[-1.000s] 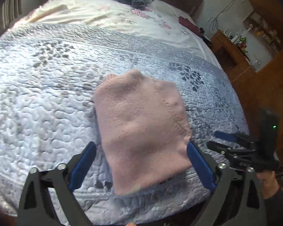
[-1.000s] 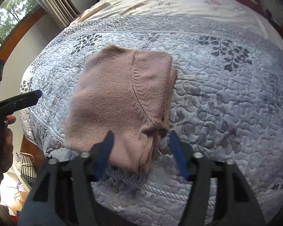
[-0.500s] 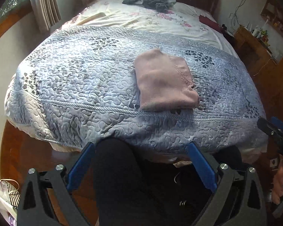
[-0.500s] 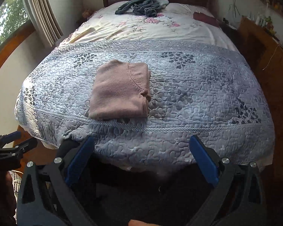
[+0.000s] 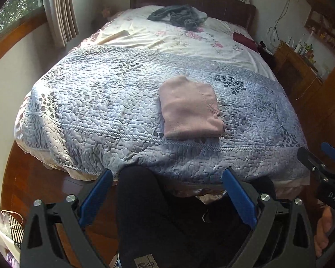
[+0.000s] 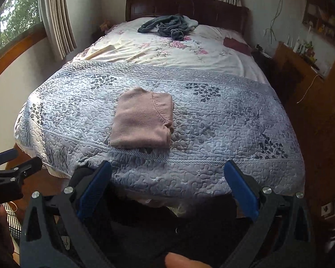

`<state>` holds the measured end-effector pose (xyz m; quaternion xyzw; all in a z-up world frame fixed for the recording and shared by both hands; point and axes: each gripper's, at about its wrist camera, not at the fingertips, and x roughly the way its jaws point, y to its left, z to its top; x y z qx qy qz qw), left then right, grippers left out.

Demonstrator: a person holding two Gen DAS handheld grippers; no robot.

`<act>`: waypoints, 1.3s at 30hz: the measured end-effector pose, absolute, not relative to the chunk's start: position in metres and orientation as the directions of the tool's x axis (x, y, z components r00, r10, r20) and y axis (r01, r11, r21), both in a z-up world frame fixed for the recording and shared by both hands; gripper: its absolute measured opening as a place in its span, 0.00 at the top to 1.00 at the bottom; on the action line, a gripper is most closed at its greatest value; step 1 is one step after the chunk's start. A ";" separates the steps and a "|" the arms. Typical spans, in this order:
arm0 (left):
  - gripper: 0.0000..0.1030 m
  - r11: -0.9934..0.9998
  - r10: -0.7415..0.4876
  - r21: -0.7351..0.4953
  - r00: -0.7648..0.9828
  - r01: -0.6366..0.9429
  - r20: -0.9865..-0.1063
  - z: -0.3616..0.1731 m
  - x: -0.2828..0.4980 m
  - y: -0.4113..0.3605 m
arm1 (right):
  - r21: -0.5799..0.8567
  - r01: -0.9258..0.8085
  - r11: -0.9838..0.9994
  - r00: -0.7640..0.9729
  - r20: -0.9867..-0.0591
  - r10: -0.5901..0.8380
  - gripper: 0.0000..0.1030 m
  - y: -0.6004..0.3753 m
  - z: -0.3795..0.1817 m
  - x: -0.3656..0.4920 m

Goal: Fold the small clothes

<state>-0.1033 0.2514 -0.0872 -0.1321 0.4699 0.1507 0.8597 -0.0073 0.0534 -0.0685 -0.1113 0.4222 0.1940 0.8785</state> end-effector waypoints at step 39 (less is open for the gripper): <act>0.04 0.932 0.170 -0.038 0.528 -0.361 -0.832 -0.074 -0.096 0.240 | -0.026 -0.453 0.891 0.584 -0.763 0.275 0.03 0.056 -0.052 -0.002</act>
